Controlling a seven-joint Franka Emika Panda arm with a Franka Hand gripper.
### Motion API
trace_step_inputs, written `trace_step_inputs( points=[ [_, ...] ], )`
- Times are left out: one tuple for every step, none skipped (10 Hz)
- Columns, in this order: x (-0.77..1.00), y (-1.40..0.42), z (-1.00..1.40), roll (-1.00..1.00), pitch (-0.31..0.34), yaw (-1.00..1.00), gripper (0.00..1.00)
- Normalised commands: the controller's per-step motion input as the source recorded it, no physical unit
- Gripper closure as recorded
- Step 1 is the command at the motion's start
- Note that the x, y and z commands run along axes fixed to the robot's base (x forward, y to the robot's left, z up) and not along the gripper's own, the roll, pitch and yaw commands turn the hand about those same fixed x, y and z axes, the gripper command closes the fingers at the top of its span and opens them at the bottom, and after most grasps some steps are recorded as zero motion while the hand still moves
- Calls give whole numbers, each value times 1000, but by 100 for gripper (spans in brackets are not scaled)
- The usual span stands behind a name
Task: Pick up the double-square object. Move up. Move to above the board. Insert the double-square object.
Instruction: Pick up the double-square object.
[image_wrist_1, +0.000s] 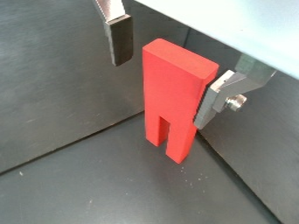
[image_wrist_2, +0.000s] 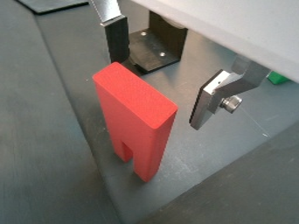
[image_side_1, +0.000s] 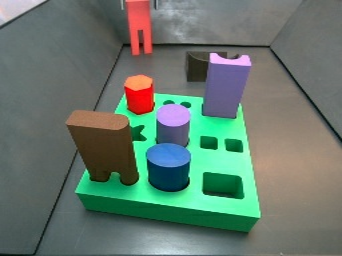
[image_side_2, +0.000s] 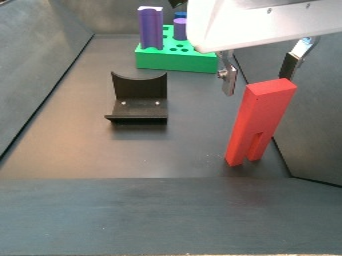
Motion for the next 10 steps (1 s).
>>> trace_step_inputs(
  points=[
    [137,289,-131,13,0,194,0],
    [160,331,-166,63,10,80,0],
    [74,291,-214,87,10,0,0],
    [0,169,-254,50,0,0,0],
    [0,77,-306,50,0,0,0],
    [0,49,-311,67,0,0,0],
    [-40,46,-277,31,-4,0,0],
    [-120,69,-131,-26,-59,0,0],
    [-111,69,0,-99,-107,0,0],
    [-94,37,0,-184,-164,-40,0]
  ],
)
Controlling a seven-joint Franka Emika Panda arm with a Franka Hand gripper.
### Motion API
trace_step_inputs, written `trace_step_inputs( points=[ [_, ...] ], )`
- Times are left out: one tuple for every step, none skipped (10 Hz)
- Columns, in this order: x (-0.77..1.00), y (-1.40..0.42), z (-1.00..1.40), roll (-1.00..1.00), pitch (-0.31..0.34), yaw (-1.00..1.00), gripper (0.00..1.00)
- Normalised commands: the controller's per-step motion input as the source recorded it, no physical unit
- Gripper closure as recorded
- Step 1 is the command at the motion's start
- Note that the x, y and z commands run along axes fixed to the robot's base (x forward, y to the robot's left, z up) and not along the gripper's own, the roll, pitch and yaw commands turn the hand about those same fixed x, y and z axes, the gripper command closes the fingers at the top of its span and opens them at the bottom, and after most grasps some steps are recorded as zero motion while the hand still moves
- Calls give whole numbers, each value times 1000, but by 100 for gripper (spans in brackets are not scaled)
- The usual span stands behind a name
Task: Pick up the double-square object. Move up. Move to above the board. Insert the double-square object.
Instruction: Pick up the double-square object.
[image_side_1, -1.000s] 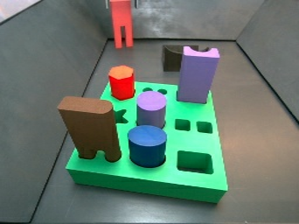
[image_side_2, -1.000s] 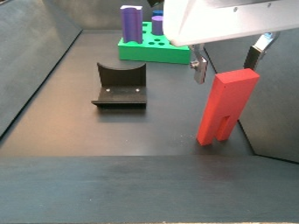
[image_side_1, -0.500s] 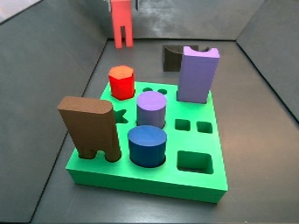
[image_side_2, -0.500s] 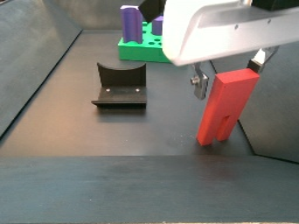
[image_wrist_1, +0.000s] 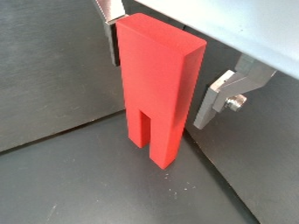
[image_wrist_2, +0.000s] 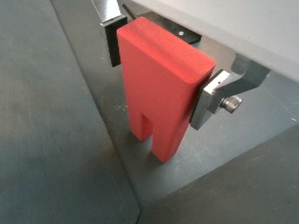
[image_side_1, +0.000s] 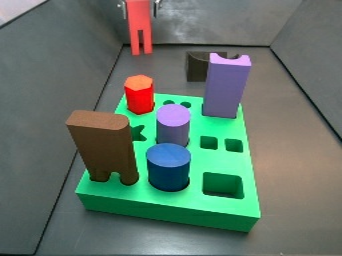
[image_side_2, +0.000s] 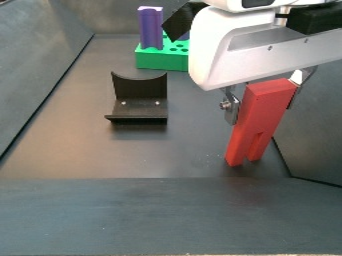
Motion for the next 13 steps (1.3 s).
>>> trace_step_inputs(
  points=[
    [-63,0,0,-127,-139,-31,0],
    [0,0,0,0,0,0,0],
    [0,0,0,0,0,0,100],
    [0,0,0,0,0,0,100],
    [0,0,0,0,0,0,100],
    [0,0,0,0,0,0,100],
    [0,0,0,0,0,0,100],
    [0,0,0,0,0,0,100],
    [0,0,0,0,0,0,100],
    [0,0,0,0,0,0,100],
    [0,0,0,0,0,0,100],
    [0,0,0,0,0,0,100],
    [0,0,0,0,0,0,100]
  ],
)
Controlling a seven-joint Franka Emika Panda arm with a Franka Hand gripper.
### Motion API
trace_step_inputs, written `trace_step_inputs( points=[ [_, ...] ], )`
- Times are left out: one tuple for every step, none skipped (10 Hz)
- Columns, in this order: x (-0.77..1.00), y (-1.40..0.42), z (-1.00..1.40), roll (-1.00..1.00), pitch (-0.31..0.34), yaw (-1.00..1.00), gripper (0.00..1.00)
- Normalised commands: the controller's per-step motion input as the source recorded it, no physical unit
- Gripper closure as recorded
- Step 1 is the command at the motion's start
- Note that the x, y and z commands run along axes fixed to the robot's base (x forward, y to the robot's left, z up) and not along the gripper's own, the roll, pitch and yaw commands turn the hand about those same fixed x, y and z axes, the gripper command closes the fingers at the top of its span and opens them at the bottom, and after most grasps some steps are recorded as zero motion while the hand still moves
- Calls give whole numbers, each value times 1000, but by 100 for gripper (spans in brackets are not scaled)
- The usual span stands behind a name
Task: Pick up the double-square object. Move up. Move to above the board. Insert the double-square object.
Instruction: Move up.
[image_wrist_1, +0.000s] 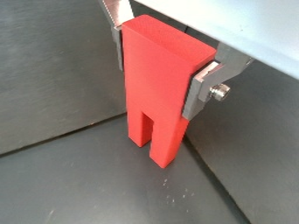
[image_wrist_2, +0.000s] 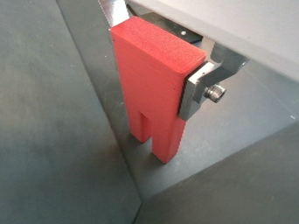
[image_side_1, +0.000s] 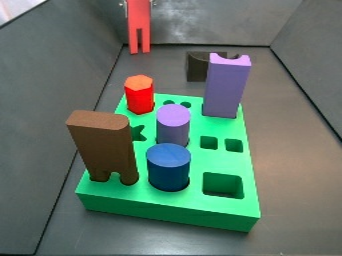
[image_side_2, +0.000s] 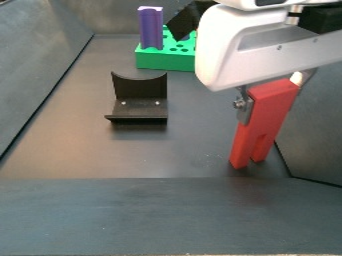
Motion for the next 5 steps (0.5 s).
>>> trace_step_inputs(
  points=[
    [0,0,833,0,0,0,100],
    [-44,-7,798,-8,22,-7,100],
    [-60,-12,674,10,51,-16,100],
    [-51,-5,550,34,65,-16,100],
    [-30,0,373,63,73,-7,100]
  ],
)
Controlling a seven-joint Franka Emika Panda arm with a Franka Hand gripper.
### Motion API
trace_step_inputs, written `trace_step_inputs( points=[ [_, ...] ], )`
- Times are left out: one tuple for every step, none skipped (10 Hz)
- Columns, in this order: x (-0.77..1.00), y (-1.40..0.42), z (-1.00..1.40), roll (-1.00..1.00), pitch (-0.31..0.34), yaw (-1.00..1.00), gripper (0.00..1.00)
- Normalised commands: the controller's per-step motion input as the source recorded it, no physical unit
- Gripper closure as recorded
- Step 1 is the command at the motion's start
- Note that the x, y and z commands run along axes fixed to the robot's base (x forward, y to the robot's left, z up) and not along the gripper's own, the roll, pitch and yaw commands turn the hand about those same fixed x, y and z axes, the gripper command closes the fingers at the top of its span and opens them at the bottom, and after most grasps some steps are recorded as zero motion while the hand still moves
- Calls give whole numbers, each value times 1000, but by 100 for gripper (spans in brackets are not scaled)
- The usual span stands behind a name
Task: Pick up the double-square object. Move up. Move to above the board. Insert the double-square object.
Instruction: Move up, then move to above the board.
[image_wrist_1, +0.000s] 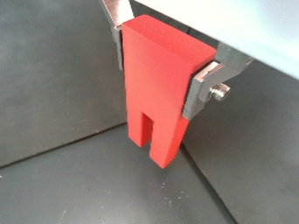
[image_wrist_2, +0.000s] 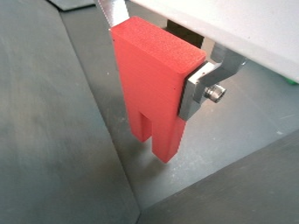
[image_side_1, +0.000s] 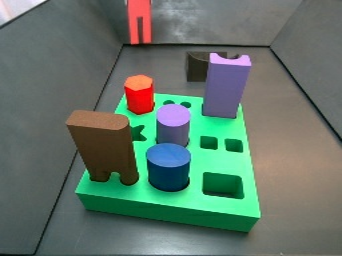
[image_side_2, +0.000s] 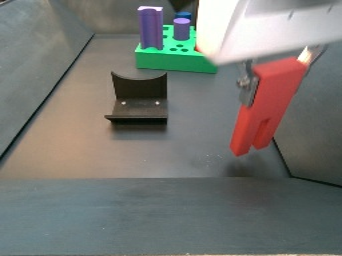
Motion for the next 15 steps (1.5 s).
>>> trace_step_inputs(
  points=[
    [-23,-1,286,71,82,2,100],
    [-295,-114,1000,-135,22,230,100],
    [-299,-112,1000,-129,18,224,100],
    [-273,-97,1000,-61,-14,155,100],
    [-259,-92,1000,-25,-12,123,100],
    [-230,-82,1000,42,5,77,100],
    [-202,-71,1000,75,14,50,100],
    [-170,-58,1000,76,20,28,100],
    [-122,-44,835,74,29,21,100],
    [-63,-27,621,65,46,21,100],
    [-40,-19,515,60,60,19,100],
    [-7,-8,309,54,84,20,100],
    [281,-1000,99,118,86,-1000,100],
    [282,-1000,79,123,80,-1000,100],
    [281,-1000,83,119,78,-1000,100]
  ],
)
